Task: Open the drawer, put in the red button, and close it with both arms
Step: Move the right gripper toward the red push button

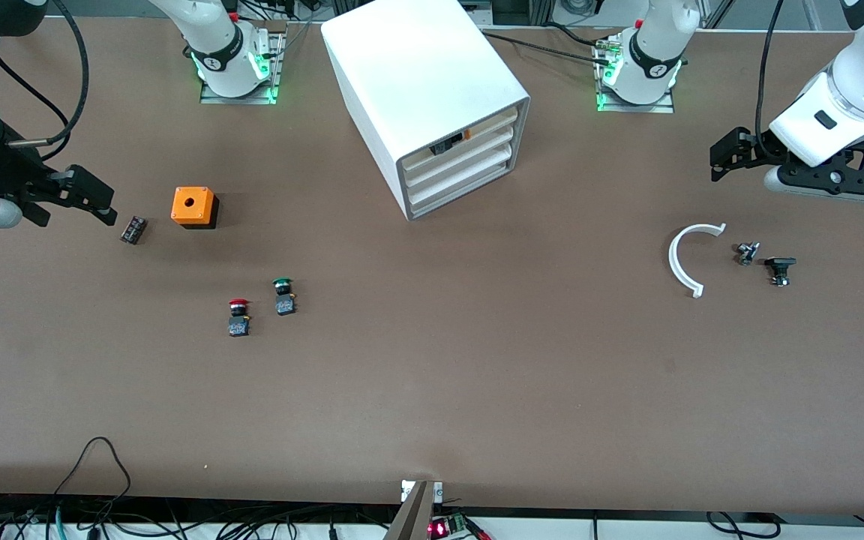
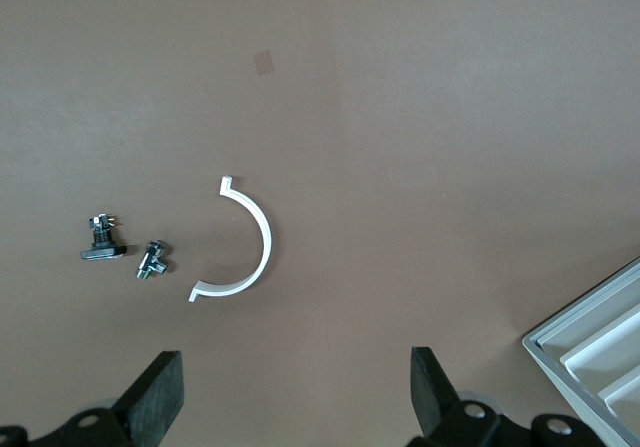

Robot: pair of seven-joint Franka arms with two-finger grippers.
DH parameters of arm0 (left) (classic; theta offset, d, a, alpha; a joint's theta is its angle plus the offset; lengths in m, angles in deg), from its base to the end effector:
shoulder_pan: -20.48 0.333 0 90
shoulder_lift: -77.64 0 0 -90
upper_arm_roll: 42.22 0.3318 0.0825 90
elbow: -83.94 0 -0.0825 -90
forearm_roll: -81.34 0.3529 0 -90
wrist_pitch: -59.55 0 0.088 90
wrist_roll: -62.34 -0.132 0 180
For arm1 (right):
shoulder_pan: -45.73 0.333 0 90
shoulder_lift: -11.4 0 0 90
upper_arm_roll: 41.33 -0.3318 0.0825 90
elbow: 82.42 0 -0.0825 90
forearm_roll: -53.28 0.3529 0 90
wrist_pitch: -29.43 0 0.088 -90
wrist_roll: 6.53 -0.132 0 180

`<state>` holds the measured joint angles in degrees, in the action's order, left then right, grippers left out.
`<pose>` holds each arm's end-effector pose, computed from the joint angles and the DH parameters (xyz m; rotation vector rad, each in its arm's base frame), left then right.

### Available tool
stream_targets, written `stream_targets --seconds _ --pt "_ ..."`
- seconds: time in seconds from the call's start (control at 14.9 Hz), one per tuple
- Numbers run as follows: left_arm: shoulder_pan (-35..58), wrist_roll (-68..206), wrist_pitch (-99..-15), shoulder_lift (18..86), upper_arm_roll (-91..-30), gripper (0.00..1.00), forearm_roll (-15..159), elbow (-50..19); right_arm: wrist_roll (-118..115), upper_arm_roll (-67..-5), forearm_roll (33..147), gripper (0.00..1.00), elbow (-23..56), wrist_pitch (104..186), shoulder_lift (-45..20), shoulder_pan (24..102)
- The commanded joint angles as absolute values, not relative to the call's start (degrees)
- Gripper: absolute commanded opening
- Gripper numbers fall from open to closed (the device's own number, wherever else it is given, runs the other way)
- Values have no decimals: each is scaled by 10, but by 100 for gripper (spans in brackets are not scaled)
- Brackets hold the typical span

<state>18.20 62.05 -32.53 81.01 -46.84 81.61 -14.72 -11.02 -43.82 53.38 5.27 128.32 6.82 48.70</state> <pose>0.4987 -0.0609 0.5819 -3.1216 0.1962 0.0869 0.5647 0.0532 0.6047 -3.1212 -0.0256 -0.1793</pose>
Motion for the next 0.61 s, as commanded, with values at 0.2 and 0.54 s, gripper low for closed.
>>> stream_targets --seconds 0.2,0.54 --pt "179 626 -313 808 -466 100 812 -135 -108 -442 539 100 42 1273 65 477" --pt "179 637 -313 809 -467 100 812 -135 -106 -444 543 100 47 1272 37 482"
